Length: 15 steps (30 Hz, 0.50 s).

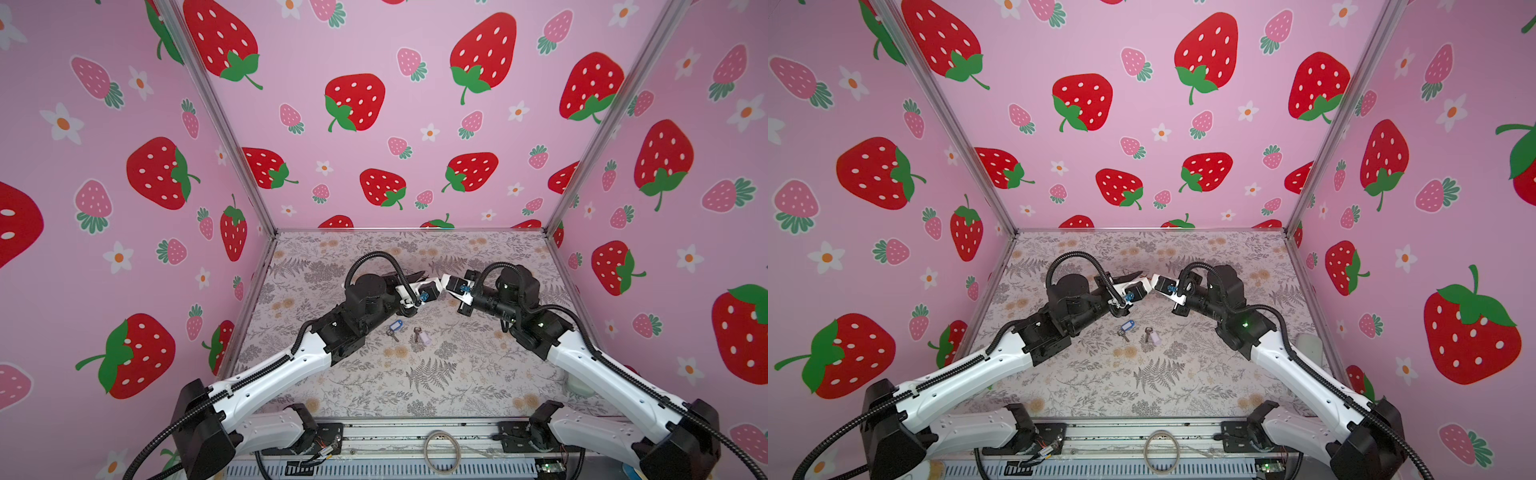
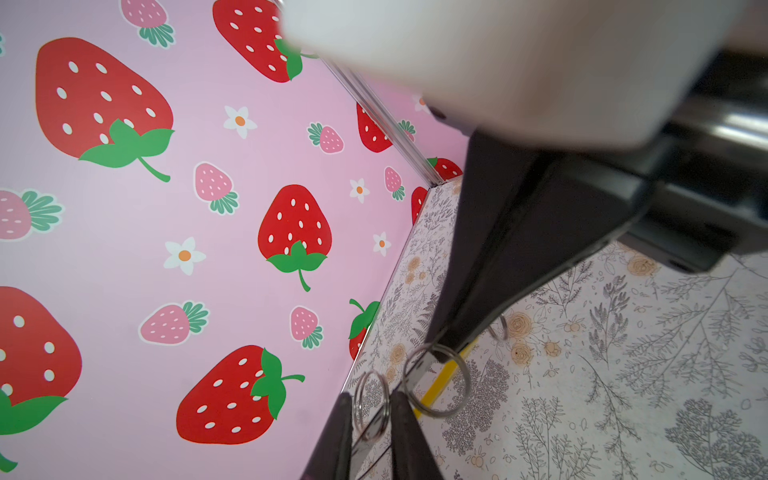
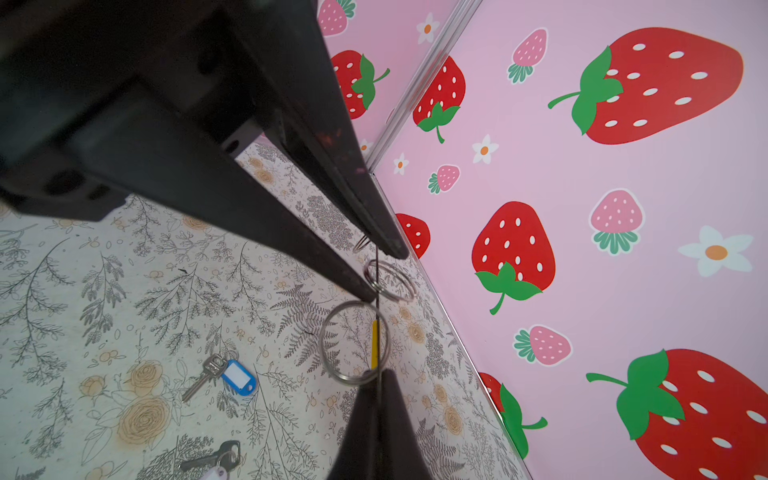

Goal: Put the keys on the keyring

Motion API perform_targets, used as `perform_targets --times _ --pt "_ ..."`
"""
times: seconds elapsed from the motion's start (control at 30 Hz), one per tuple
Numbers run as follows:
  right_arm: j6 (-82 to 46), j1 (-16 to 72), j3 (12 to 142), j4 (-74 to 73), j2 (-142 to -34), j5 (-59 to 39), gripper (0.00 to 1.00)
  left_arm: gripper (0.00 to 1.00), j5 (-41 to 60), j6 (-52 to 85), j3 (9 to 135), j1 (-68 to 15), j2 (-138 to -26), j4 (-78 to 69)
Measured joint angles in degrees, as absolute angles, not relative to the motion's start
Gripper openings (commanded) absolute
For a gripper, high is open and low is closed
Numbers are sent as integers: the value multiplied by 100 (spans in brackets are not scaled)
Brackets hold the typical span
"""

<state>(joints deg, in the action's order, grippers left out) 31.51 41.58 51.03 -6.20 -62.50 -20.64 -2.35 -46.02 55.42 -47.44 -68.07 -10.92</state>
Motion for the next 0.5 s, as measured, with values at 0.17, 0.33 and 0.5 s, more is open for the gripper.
perform_targets --times 0.17,0.33,0.5 --pt "3135 4158 5103 -622 -6250 -2082 0 13 -161 -4595 5542 -4703 -6807 -1052" --pt "3135 4150 5048 -644 -6250 -2053 0 1 -104 -4574 5542 -4681 -6807 -1013" --pt "3133 4150 5009 -668 -6248 -2025 0 0 -86 -4501 5540 -4661 -6807 -1000"
